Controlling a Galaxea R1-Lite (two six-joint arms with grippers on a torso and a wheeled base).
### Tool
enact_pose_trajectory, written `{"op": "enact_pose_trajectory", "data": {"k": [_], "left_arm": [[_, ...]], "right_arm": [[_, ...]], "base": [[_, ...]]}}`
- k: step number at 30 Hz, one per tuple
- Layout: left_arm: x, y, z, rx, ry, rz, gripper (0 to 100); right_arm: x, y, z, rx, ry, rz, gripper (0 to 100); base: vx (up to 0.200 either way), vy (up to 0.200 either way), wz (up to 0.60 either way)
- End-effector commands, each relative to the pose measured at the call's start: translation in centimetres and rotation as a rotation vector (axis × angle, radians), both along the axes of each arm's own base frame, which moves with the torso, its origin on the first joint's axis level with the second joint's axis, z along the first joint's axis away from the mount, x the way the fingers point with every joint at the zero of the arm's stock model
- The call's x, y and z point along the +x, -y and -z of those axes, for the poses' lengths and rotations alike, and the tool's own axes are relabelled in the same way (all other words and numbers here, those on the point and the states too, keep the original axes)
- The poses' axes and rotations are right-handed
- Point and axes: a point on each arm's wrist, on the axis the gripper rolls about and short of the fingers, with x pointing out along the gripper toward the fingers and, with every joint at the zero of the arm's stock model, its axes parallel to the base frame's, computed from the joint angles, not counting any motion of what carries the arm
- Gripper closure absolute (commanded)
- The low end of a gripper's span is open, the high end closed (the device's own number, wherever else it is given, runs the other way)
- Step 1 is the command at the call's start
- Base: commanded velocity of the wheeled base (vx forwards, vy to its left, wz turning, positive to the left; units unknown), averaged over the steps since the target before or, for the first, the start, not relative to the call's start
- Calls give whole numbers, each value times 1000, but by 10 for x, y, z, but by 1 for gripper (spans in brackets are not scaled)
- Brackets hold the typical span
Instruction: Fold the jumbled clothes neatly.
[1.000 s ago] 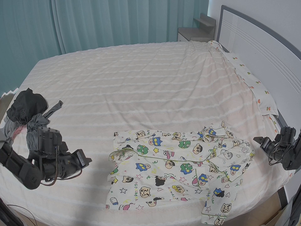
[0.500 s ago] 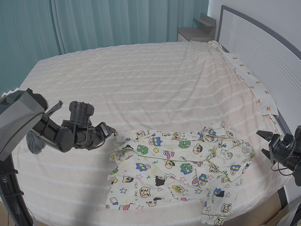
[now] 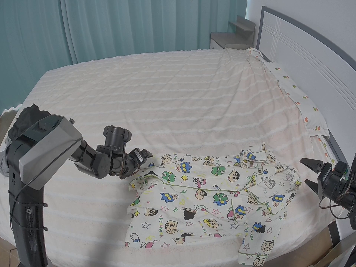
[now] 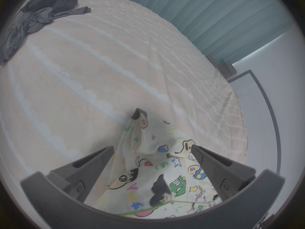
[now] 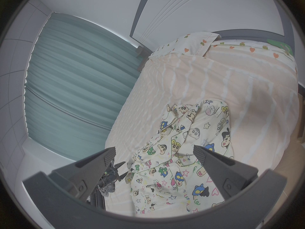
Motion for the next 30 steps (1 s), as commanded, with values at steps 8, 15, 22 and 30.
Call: {"op": "enact_pose_trajectory", "data": {"k": [8, 15, 22, 30], "left_arm": [[14, 9, -5, -27, 44, -3, 100], [19, 15, 14, -15, 19, 8, 100], [27, 10, 8, -20, 45, -8, 100], [29, -2, -22, 23, 140, -25, 100]], "right_arm": [[-3, -6, 2, 0, -10, -32, 0], [-3, -6, 3, 0, -12, -32, 0], [-4, -6, 2, 0, -9, -30, 0], [-4, -6, 2, 0, -9, -33, 0]], "base": [[0, 0, 0], [0, 0, 0], [0, 0, 0], [0, 0, 0]]}}
